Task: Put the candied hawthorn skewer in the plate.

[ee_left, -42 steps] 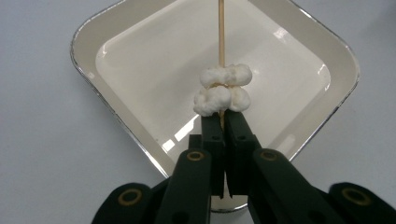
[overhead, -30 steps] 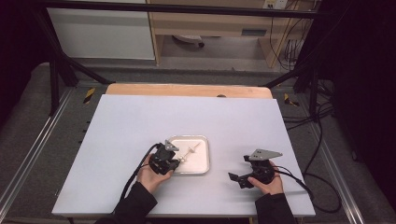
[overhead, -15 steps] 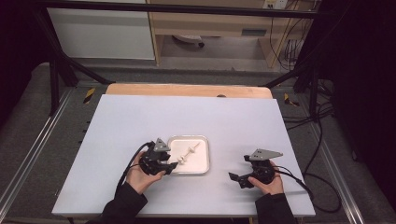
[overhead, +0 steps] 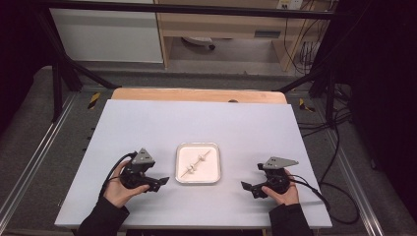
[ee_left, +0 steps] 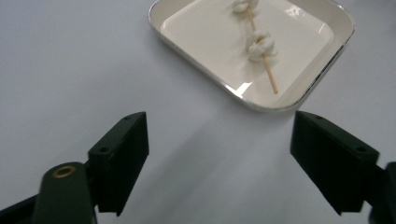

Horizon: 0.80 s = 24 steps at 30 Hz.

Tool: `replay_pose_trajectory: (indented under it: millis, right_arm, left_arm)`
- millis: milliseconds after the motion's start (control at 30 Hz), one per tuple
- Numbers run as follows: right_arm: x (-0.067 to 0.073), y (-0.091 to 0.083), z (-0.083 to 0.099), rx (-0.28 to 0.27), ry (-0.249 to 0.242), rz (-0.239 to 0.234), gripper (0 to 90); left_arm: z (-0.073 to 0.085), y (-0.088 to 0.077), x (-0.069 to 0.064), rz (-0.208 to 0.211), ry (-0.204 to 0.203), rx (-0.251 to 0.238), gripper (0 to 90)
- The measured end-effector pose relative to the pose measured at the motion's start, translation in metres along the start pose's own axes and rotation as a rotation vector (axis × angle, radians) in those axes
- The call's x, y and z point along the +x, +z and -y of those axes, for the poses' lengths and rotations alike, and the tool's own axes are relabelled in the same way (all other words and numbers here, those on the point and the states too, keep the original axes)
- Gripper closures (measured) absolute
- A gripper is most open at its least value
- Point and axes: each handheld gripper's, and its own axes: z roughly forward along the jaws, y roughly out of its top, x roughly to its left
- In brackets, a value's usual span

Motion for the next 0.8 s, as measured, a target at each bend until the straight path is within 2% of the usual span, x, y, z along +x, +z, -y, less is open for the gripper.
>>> replay_pose_trajectory:
  millis: [100,233,467,800]
  right_arm:
    - [0.0,0.001,0.0,0.002,-0.002,-0.001,1.1]
    - [0.0,0.001,0.001,0.01,0.0,-0.001,0.8]
    - [0.001,0.002,0.001,0.018,0.004,-0.002,0.7]
    - [0.0,0.002,0.001,0.021,0.006,-0.006,0.7]
  left_arm:
    - [0.013,-0.003,0.006,-0.008,-0.015,-0.012,14.7]
    - [0.028,-0.008,0.014,-0.017,-0.053,-0.049,10.9]
    - [0.042,-0.011,0.022,-0.025,-0.086,-0.084,7.9]
    - [0.044,-0.009,0.022,-0.026,-0.073,-0.069,8.2]
